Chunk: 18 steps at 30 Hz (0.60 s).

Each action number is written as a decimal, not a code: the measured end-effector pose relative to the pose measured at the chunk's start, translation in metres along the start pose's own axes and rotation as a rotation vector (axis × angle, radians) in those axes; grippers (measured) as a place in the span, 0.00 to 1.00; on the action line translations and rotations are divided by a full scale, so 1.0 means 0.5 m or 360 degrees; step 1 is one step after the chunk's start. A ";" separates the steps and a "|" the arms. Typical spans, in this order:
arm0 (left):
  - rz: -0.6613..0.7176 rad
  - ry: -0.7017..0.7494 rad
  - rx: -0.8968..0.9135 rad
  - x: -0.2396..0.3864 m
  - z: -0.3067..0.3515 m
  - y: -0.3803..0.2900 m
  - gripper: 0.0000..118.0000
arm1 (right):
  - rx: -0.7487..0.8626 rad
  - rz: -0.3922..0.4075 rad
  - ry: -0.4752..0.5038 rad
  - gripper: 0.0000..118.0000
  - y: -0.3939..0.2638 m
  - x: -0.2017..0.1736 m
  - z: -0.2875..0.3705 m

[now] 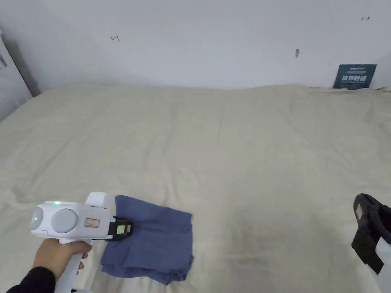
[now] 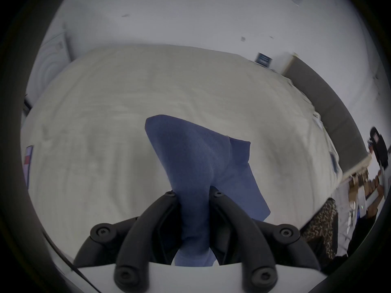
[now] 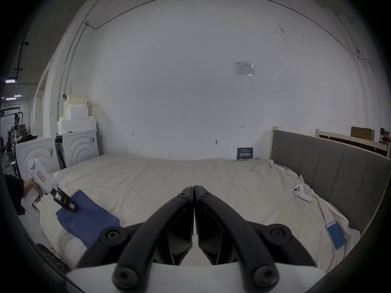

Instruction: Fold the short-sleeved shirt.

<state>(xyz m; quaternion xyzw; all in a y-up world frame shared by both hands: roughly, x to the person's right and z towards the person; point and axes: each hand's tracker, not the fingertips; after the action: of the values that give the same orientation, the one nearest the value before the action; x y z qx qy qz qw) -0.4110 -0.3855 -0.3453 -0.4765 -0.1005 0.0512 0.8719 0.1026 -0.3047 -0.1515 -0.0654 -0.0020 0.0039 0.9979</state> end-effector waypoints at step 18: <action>0.0371 0.0412 -0.0096 -0.348 0.044 0.016 0.15 | -0.0076 0.0006 0.0043 0.00 -0.025 -0.106 -0.095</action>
<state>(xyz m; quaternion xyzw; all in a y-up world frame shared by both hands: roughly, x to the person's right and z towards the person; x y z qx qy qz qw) -0.5856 -0.3952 -0.3627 -0.5134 0.0672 0.0870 0.8511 0.0498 -0.3235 -0.1974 -0.0893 0.0115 0.0049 0.9959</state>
